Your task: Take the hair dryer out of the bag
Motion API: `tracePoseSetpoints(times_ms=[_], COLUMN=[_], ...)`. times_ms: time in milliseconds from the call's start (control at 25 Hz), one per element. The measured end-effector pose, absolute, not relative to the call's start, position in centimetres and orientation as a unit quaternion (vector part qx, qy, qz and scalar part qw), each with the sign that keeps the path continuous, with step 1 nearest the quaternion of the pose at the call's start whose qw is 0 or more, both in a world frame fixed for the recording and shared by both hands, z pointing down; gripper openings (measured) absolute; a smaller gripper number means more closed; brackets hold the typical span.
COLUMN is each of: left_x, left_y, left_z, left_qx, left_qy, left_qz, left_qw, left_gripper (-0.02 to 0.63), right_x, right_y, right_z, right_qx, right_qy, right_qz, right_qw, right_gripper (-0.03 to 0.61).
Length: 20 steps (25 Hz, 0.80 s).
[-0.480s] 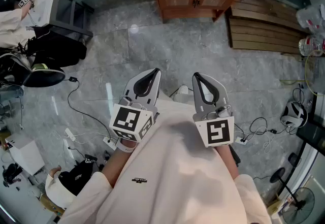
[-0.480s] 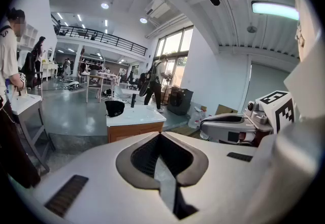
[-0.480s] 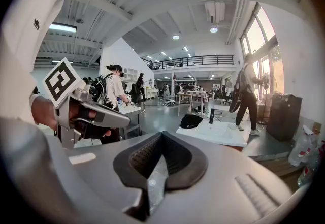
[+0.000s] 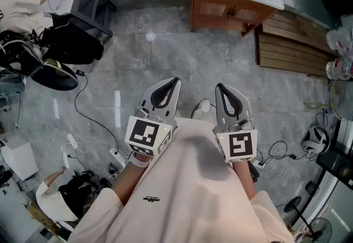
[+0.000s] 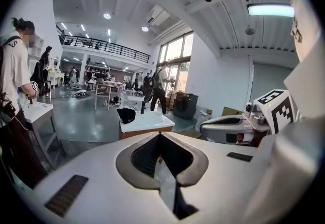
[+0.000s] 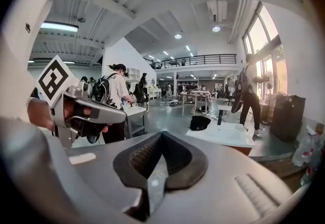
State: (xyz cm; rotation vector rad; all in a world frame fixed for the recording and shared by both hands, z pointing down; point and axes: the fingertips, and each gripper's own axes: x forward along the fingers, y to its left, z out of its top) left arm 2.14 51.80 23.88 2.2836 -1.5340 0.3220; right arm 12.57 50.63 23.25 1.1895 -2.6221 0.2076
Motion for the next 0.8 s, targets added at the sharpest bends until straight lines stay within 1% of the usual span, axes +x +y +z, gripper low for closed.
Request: tracePoseSetpoints(times_ms=[280,480,600,800], left_x=[-4.0,-7.8,-10.7,-14.4], left_y=[53.4,53.2,53.1,53.3], left_z=[24.1,22.8,22.5,23.3], left_qx=[0.804,0.813,0.815,0.825], left_qy=[-0.553,-0.549,-0.551,-0.531], left_qz=[0.104,0.099,0.101,0.086], left_qw=[0.190,0.167,0.152,0.172], left_gripper=[0.006,0.006,0.007,0.006], right_x=[8.0,5.2,2.9,0.4], right_y=[50.9,50.5,50.3,50.7], right_z=[24.2,23.3,24.0,22.9], right_qx=[0.409,0.421,0.424,0.428], right_qy=[-0.899,-0.897,-0.894,-0.891], right_qz=[0.079,0.081,0.079,0.038], right_qw=[0.133,0.104,0.121,0.147], right_gripper=[0.011,0.011,0.011,0.011])
